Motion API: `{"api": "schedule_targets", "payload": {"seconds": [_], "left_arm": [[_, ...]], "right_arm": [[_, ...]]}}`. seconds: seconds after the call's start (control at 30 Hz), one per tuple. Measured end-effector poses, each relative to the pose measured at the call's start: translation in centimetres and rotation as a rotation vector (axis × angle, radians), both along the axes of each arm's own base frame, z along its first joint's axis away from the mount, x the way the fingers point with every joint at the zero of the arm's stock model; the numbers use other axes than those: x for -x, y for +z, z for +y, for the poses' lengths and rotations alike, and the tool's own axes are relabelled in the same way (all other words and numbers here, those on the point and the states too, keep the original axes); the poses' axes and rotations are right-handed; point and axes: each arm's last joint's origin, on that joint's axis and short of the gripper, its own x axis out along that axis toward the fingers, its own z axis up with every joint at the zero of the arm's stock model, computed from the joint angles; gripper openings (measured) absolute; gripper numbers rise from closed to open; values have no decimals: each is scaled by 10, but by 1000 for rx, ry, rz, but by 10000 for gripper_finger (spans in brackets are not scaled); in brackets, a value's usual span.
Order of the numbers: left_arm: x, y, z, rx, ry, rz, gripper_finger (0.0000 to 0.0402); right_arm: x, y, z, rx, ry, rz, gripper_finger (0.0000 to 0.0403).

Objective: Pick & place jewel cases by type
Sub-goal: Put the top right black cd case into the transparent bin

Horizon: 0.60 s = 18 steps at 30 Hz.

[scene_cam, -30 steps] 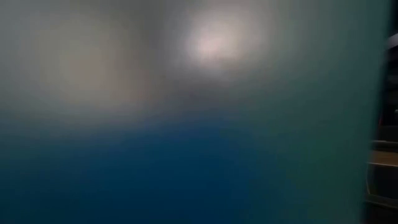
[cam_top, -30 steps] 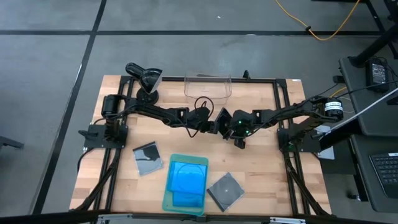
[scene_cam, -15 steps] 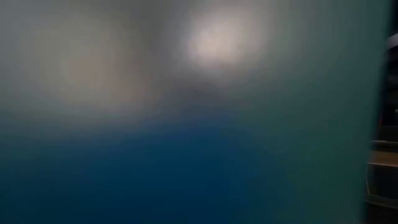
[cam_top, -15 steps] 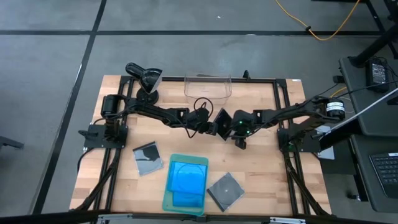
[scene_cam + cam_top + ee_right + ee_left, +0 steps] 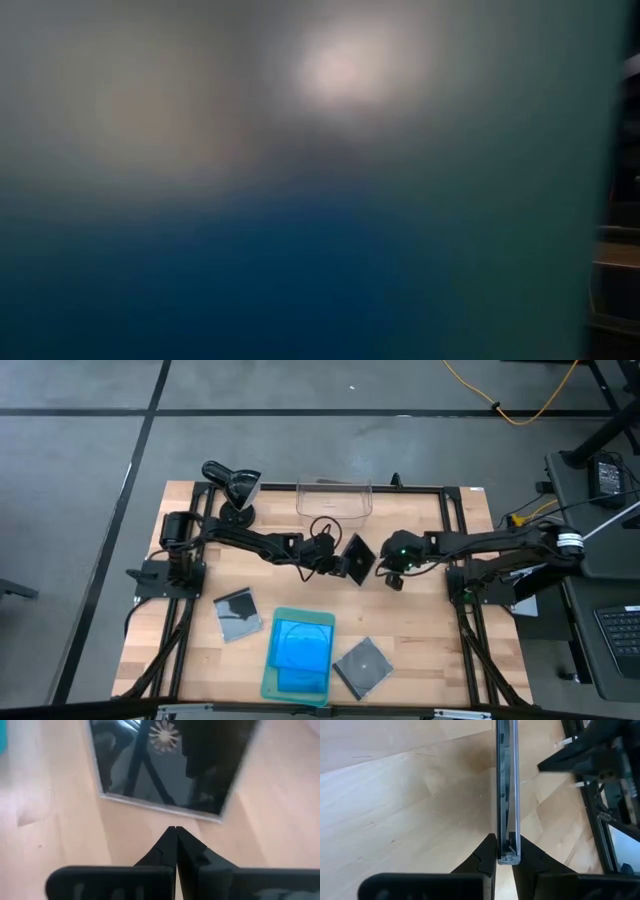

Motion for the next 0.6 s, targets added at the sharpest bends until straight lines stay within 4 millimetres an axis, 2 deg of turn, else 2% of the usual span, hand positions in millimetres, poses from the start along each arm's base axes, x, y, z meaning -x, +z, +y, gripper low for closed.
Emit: {"api": "schedule_targets", "payload": {"seconds": [0.3, 0.6], "left_arm": [[11, 34, -1, -60, 37, -70, 26], [28, 83, -9, -158, 50, -202, 25]], "right_arm": [[15, 15, -2, 117, -69, -29, 3], [49, -3, 3, 109, -169, -85, 4]]}}
